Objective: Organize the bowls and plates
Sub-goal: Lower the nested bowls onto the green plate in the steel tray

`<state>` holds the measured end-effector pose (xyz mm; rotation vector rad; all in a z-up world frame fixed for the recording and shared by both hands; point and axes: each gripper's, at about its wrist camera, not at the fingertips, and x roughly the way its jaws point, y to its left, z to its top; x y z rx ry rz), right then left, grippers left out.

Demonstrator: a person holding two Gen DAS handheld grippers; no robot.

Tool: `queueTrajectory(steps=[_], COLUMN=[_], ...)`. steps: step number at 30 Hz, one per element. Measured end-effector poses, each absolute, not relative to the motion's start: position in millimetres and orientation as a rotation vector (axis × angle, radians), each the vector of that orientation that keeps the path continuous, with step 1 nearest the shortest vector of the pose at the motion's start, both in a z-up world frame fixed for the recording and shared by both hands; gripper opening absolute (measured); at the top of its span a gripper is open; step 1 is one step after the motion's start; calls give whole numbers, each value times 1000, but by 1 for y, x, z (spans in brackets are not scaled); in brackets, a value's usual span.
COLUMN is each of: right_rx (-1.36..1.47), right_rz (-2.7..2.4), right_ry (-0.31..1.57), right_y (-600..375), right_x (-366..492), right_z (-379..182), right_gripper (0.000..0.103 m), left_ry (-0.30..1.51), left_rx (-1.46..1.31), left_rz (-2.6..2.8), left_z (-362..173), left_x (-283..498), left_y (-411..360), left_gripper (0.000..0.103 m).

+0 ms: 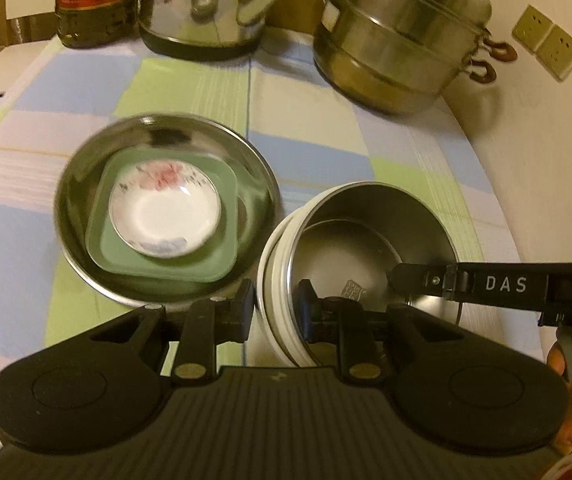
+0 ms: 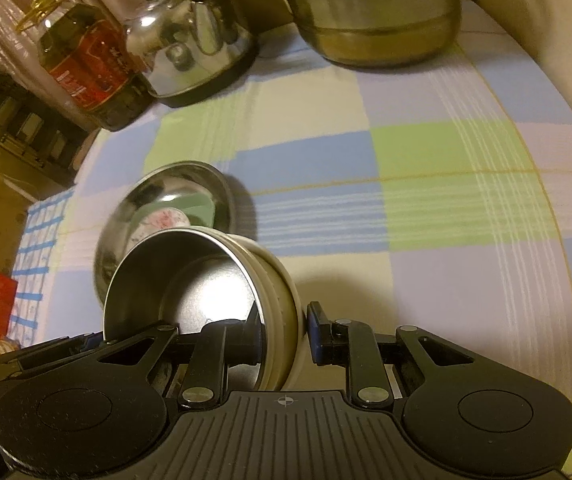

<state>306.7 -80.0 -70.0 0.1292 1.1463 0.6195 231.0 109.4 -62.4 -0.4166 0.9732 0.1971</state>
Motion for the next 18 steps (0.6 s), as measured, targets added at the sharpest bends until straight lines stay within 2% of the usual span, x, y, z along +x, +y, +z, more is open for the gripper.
queueTrajectory(steps=[18], right_rx=[75], right_rz=[746], right_ry=[1145], right_y=[21], right_x=[345], right_z=[-51], right_gripper=[22], left_ry=[930], left_rx=[-473], left_rz=[316], left_z=[-38], left_x=[247], left_y=[205], left_gripper=[20])
